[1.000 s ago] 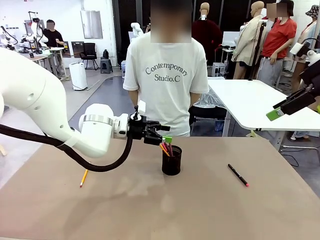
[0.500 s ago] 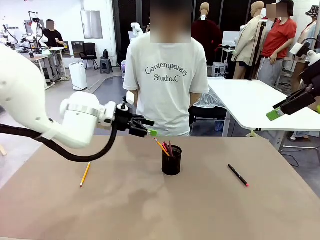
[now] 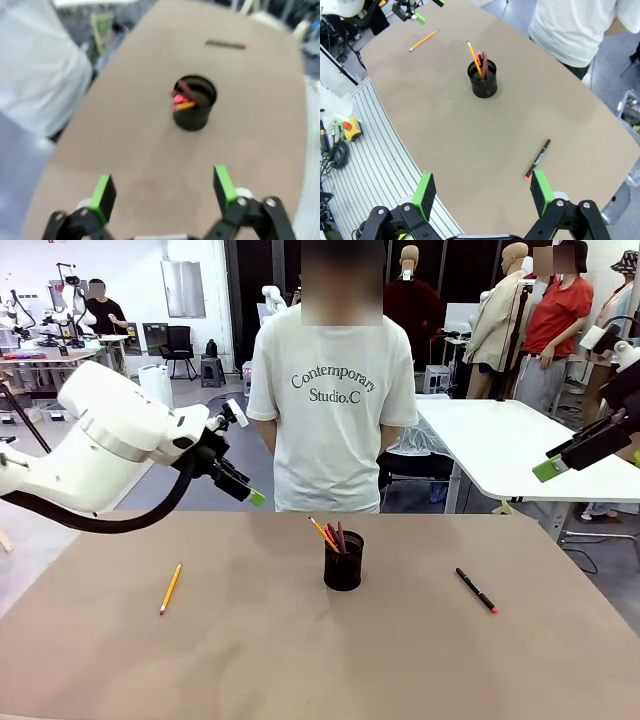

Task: Place the pens into the pen holder.
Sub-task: Pick up a writing instrument from the table and place it into the Pen holder.

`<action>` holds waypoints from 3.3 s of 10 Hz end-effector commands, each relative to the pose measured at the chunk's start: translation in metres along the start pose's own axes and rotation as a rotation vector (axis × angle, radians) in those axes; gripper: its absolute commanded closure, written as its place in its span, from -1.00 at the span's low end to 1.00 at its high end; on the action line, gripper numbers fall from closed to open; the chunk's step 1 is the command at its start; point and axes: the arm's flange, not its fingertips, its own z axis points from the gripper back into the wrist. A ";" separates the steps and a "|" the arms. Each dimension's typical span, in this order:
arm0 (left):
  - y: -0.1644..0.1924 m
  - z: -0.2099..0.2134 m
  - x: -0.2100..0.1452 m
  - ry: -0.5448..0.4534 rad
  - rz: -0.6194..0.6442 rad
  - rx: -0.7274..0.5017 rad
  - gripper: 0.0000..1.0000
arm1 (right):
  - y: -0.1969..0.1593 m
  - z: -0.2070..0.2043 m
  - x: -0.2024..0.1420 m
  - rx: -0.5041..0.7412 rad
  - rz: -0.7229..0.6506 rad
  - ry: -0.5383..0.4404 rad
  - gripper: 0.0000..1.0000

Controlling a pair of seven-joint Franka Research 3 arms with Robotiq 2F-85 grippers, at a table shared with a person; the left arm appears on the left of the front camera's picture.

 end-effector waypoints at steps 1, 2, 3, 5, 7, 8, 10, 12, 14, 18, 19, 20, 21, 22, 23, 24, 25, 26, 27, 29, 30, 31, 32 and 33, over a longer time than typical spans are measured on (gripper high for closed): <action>-0.010 0.024 0.010 0.143 0.070 0.068 -1.00 | -0.001 0.000 0.002 0.017 0.007 -0.024 -1.00; -0.007 0.031 0.010 0.187 0.079 0.106 -1.00 | -0.001 0.000 0.002 0.017 0.007 -0.024 -1.00; -0.007 0.038 0.006 0.251 0.141 0.156 -1.00 | -0.001 0.000 0.002 0.017 0.007 -0.024 -1.00; 0.005 0.040 -0.010 0.333 0.227 0.232 -1.00 | -0.001 0.000 0.002 0.017 0.007 -0.024 -1.00; 0.011 0.034 -0.030 0.418 0.360 0.301 -1.00 | -0.001 0.000 0.002 0.017 0.007 -0.024 -1.00; 0.015 0.035 -0.036 0.440 0.401 0.339 -1.00 | -0.001 0.000 0.002 0.017 0.007 -0.024 -1.00; 0.016 0.029 -0.054 0.490 0.469 0.454 -1.00 | -0.001 0.000 0.002 0.017 0.007 -0.024 -1.00; 0.018 0.020 -0.077 0.491 0.577 0.461 -1.00 | -0.001 0.000 0.002 0.017 0.007 -0.024 -1.00; 0.023 0.032 -0.062 0.481 0.481 0.430 -1.00 | -0.001 0.000 0.002 0.017 0.007 -0.024 -1.00; 0.023 0.032 -0.062 0.481 0.481 0.430 -1.00 | -0.001 0.000 0.002 0.017 0.007 -0.024 -1.00; 0.020 0.026 -0.059 0.481 0.496 0.437 -1.00 | -0.001 0.000 0.002 0.017 0.007 -0.024 -1.00; 0.031 0.017 -0.067 0.583 0.583 0.456 -1.00 | -0.001 0.000 0.002 0.017 0.007 -0.024 -1.00; 0.036 0.011 -0.073 0.629 0.621 0.492 -1.00 | -0.001 0.000 0.002 0.017 0.007 -0.024 -1.00; 0.039 0.007 -0.079 0.654 0.636 0.539 -1.00 | -0.001 0.000 0.002 0.017 0.007 -0.024 -1.00; 0.040 0.002 -0.085 0.668 0.664 0.574 -1.00 | -0.001 0.000 0.002 0.017 0.007 -0.024 -1.00; 0.044 -0.003 -0.091 0.670 0.689 0.575 -1.00 | -0.001 0.000 0.002 0.017 0.007 -0.024 -1.00; 0.051 -0.005 -0.097 0.678 0.731 0.592 -1.00 | -0.001 0.000 0.002 0.017 0.007 -0.024 -1.00; 0.052 -0.010 -0.103 0.682 0.760 0.576 -1.00 | -0.001 0.000 0.002 0.017 0.007 -0.024 -1.00; 0.058 -0.017 -0.109 0.670 0.782 0.558 -1.00 | -0.001 0.000 0.002 0.017 0.007 -0.024 -1.00; 0.063 -0.025 -0.119 0.650 0.799 0.523 -1.00 | -0.001 0.000 0.002 0.017 0.007 -0.024 -1.00; 0.067 -0.030 -0.124 0.636 0.807 0.520 -1.00 | -0.001 0.000 0.002 0.017 0.007 -0.024 -1.00; 0.068 -0.035 -0.127 0.630 0.824 0.514 -1.00 | -0.001 0.000 0.002 0.017 0.007 -0.024 -1.00; 0.071 -0.037 -0.132 0.637 0.834 0.500 -1.00 | -0.001 0.000 0.002 0.017 0.007 -0.024 -1.00; 0.073 -0.040 -0.135 0.631 0.842 0.490 -1.00 | -0.001 0.000 0.002 0.017 0.007 -0.024 -1.00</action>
